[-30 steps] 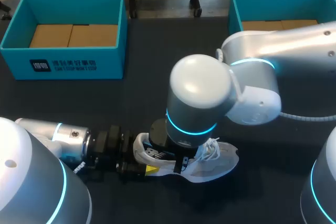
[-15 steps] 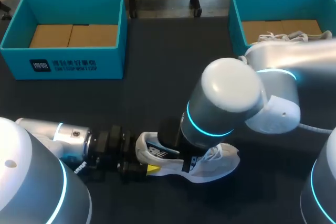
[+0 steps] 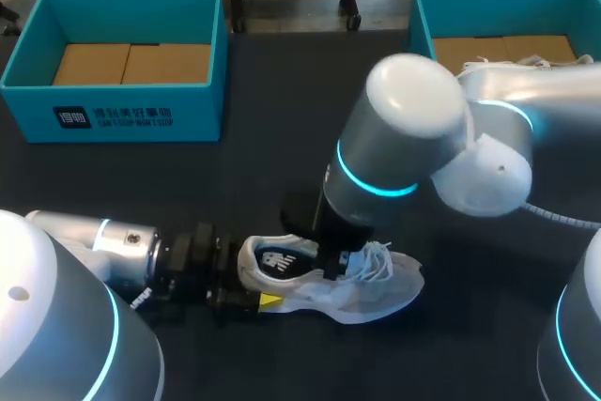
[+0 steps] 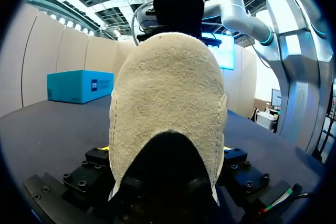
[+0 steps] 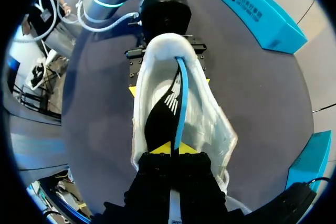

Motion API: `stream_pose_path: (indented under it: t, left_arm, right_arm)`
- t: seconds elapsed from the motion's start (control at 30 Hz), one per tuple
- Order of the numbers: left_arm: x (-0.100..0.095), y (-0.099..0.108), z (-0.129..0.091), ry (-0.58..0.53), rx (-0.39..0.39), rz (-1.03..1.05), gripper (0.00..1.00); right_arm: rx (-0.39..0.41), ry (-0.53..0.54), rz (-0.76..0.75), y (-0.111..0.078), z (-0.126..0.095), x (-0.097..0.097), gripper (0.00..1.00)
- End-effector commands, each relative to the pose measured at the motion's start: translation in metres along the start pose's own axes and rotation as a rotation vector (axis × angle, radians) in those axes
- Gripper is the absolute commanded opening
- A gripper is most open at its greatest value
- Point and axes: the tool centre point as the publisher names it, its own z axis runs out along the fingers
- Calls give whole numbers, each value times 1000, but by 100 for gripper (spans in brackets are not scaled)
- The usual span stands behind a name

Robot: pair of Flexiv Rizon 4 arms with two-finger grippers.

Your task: Take the shoe out of the shoebox, open the shoe tongue, remove and reinsert the insole, then place the shoe into the shoebox

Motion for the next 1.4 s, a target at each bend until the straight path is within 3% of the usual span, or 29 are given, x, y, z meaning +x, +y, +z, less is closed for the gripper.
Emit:
stream_pose_path:
  t: [0.03,0.5,0.7,0.93,1.27,1.3,1.4]
  left_arm:
    - [1,0,1,-1,0,1,0]
    - [1,0,1,-1,0,1,0]
    - [1,0,1,-1,0,1,0]
    - [1,0,1,-1,0,1,0]
    - [1,0,1,-1,0,1,0]
    - [1,0,1,-1,0,1,0]
    - [1,0,1,-1,0,1,0]
  right_arm:
    - [2,25,-3,4,0,-5,0]
    - [-115,-36,-127,-7,-25,8,0]
    - [-102,-28,-190,-4,-32,6,0]
    - [-144,-54,-232,-3,-36,4,0]
    - [-120,-54,-254,-3,-39,4,0]
    - [-111,-52,-255,-2,-39,4,3]
    - [-72,-40,-250,1,-40,3,44]
